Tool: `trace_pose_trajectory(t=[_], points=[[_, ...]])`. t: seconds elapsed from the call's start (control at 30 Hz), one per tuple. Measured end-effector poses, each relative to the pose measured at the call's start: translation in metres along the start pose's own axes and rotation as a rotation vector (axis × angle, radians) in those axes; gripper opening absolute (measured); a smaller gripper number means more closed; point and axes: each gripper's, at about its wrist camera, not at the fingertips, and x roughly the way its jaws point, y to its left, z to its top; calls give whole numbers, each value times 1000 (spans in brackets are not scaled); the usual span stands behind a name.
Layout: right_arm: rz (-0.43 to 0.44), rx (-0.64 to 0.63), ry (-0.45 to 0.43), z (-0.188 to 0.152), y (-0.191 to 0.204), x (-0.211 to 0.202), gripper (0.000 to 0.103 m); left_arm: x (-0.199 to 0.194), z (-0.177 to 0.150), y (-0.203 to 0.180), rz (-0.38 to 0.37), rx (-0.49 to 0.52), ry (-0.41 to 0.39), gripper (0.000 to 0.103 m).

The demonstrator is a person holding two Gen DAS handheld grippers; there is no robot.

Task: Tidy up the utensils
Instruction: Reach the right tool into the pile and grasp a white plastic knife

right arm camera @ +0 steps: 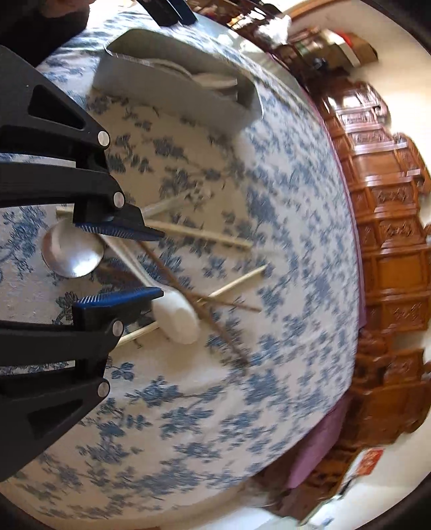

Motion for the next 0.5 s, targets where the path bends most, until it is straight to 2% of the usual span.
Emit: trace_pose_trajectory(t=[0.2,0.33,0.37,0.4,0.43,0.5], points=[[-22,87,25,-3,-13,14,31,1,-3,-7,-22,7,7,77],[-66,50,27,-4,-5,16,31,3,-5,-9,-43,-1,16,77],[-75,47,28,-4,-5,16,30,3,-5,-9,-42,0,16,77],[-87,44,28,-4,-4,16,23,3,-4,-9,-42,0,16,77],[-91,48,25,-5,-4,14,22,3,-4,-10,-43,-1,16,77],[-84,56,18,-5,-7,11,12,3,-4,-10,-42,2,17,77]])
